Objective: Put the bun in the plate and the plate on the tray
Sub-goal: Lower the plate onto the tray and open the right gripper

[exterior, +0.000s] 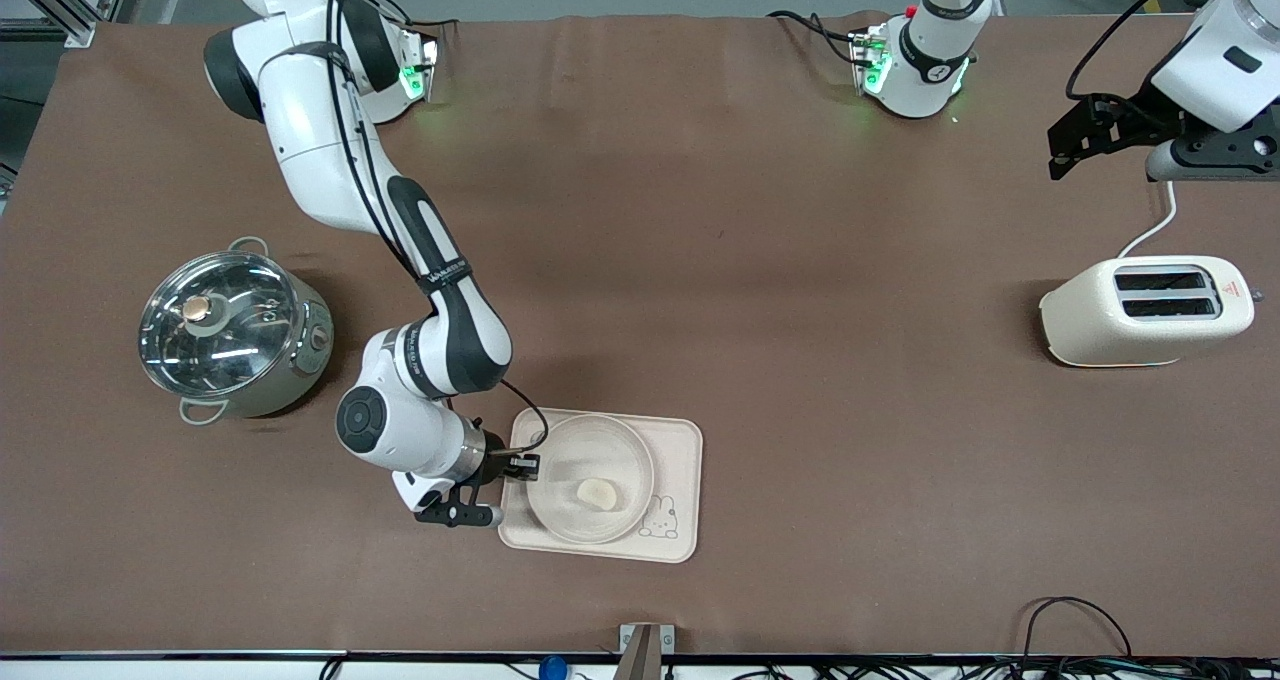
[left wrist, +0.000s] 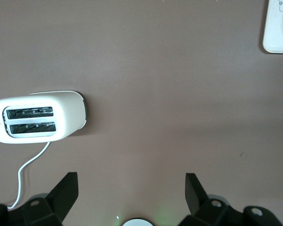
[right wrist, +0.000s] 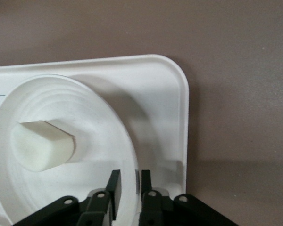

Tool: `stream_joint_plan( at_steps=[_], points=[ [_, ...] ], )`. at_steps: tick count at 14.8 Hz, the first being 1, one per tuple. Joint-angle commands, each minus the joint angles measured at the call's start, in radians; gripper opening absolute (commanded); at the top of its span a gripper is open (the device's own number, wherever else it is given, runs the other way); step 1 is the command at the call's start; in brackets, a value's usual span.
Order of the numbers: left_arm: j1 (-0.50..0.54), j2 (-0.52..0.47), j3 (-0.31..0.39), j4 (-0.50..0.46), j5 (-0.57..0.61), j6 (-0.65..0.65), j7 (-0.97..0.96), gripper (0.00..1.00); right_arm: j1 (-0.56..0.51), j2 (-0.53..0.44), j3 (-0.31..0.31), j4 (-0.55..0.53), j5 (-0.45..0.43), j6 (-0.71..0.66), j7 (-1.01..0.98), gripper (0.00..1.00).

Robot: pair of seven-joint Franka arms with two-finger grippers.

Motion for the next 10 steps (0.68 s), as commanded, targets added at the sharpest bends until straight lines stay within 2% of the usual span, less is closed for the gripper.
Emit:
stream_joint_plan(
  at_steps=[1,2,5,6,8,10],
  points=[
    [0.003,0.004,0.009,0.016,-0.013,-0.002,0.016,1.00,0.000,-0.061,0.011,0.004,0.000,-0.035,0.022,0.82],
    [0.007,0.005,0.009,0.017,-0.012,-0.002,0.019,1.00,-0.005,-0.082,0.009,0.004,0.000,-0.074,0.022,1.00],
    [0.009,0.007,0.011,0.019,-0.012,-0.002,0.017,1.00,-0.036,-0.192,-0.003,0.002,-0.017,-0.260,0.021,1.00],
    [0.009,0.007,0.011,0.017,-0.012,-0.002,0.019,1.00,-0.049,-0.237,-0.027,0.001,-0.018,-0.346,0.019,1.00],
    [0.009,0.005,0.012,0.019,-0.012,-0.002,0.019,1.00,-0.053,-0.329,-0.124,-0.002,-0.031,-0.512,0.007,1.00],
    [0.009,0.005,0.012,0.019,-0.012,-0.002,0.017,1.00,-0.056,-0.463,-0.170,-0.098,-0.122,-0.574,-0.053,1.00]
  ],
)
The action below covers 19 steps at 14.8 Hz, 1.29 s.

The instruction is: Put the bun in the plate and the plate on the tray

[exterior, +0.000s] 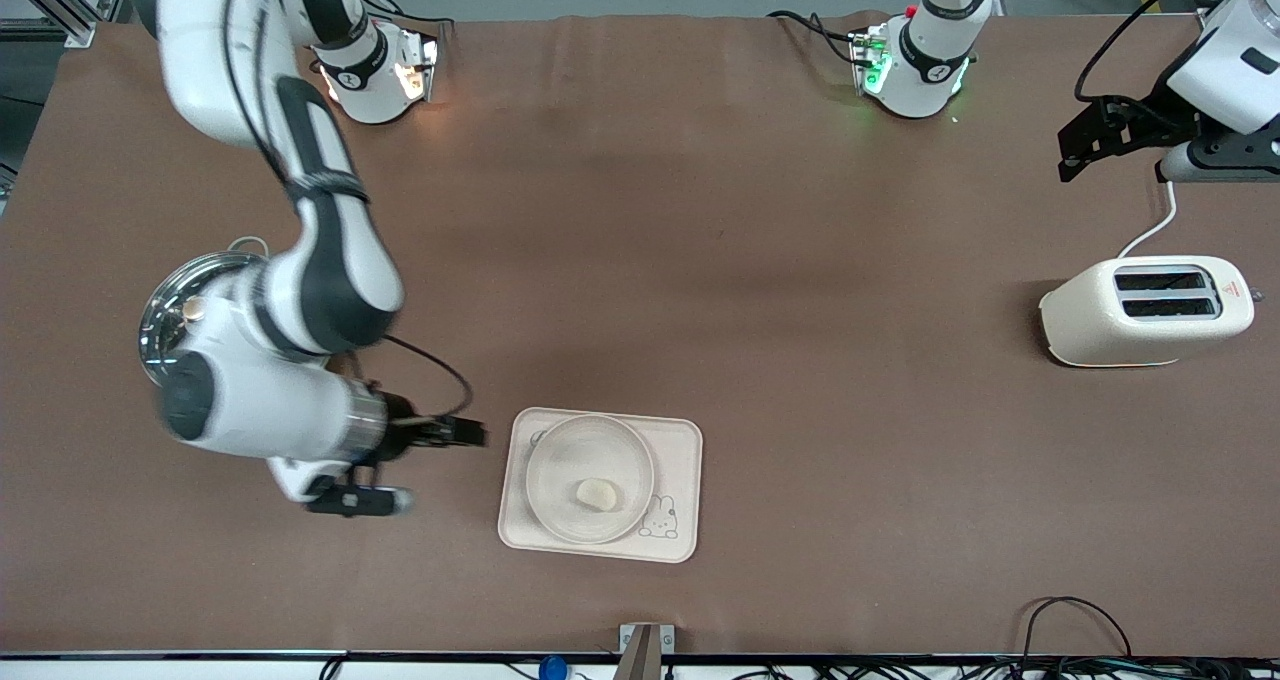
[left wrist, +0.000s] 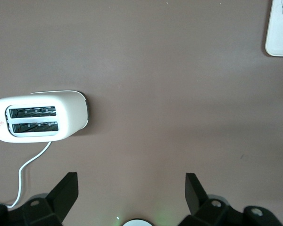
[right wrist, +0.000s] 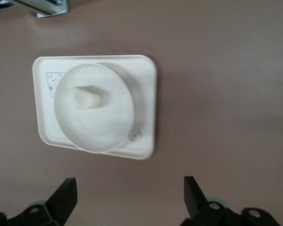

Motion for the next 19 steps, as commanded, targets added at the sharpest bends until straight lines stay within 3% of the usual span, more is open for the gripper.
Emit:
stream_joint_plan(
  at_steps=[1,5,8,12,19],
  points=[
    [0.003,0.002,0.006,0.015,-0.012,-0.002,0.019,1.00,-0.011,-0.232,-0.028,-0.220,-0.130,-0.035,-0.083,1.00],
    [0.012,0.002,0.004,0.015,-0.012,-0.002,0.020,1.00,-0.055,-0.540,-0.016,-0.492,-0.351,-0.043,-0.105,1.00],
    [0.012,0.004,0.004,0.015,-0.012,-0.002,0.022,1.00,-0.223,-0.680,0.071,-0.586,-0.418,-0.113,-0.271,1.00],
    [0.012,0.004,0.004,0.036,-0.010,-0.003,0.017,1.00,-0.339,-0.763,0.087,-0.575,-0.487,-0.207,-0.295,1.00],
    [0.012,0.002,0.003,0.042,-0.012,-0.011,0.017,1.00,-0.356,-0.762,0.078,-0.561,-0.450,-0.207,-0.261,1.00]
  ],
)
